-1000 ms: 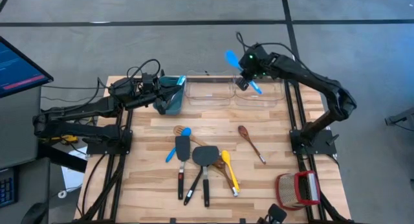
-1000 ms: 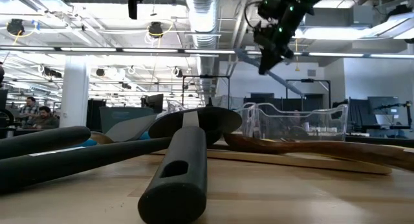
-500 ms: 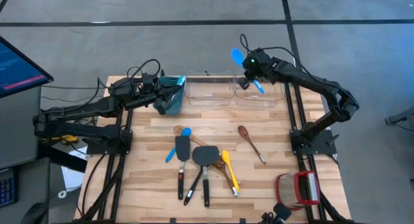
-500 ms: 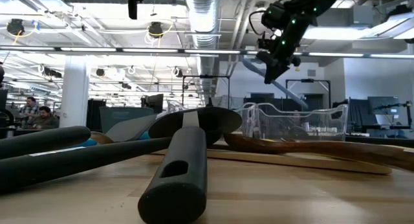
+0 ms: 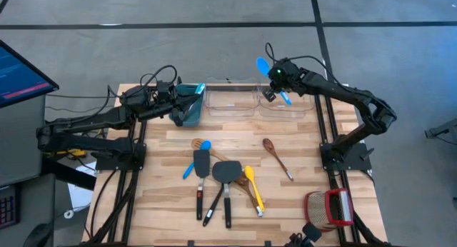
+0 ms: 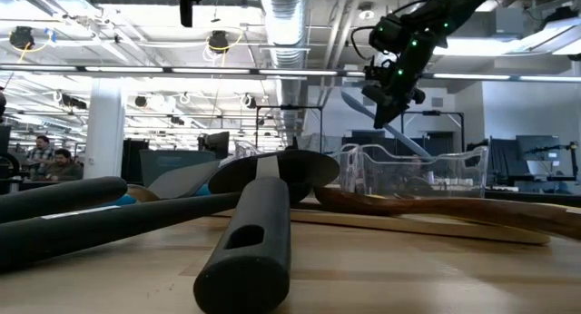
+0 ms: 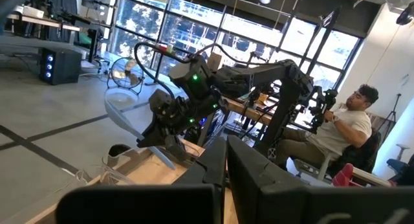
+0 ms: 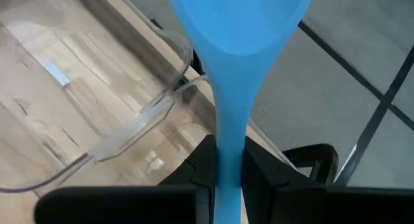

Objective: Pick & Place Kitchen Items
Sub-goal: Put the blue serving spoon into the right transparent bin

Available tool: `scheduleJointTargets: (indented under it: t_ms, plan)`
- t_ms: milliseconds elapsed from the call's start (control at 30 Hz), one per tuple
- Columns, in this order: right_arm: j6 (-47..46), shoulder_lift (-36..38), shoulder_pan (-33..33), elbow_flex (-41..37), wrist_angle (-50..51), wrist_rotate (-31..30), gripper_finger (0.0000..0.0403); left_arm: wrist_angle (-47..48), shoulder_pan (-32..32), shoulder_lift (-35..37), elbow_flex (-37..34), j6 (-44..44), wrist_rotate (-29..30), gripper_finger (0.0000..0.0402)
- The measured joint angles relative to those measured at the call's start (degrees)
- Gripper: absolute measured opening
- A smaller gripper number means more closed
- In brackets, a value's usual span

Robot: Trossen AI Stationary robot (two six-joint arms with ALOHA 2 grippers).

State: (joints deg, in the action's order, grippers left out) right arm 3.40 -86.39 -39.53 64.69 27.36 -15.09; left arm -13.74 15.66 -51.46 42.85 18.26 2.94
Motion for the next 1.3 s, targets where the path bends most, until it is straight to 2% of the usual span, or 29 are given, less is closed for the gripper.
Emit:
scheduleJointTargets:
  t_ms: [900,1300]
  plan:
    - [1.7,0.0,0.55,-0.04,-0.44,-2.38,0.0036,-0.01,0.0,-0.01,0.0,0.02,-0.02,0.0002]
    - [2.72,-0.02,0.59,-8.27,-5.56,-4.85,0.0036,-0.02,0.0,0.0,0.0,0.02,-0.02,0.0002]
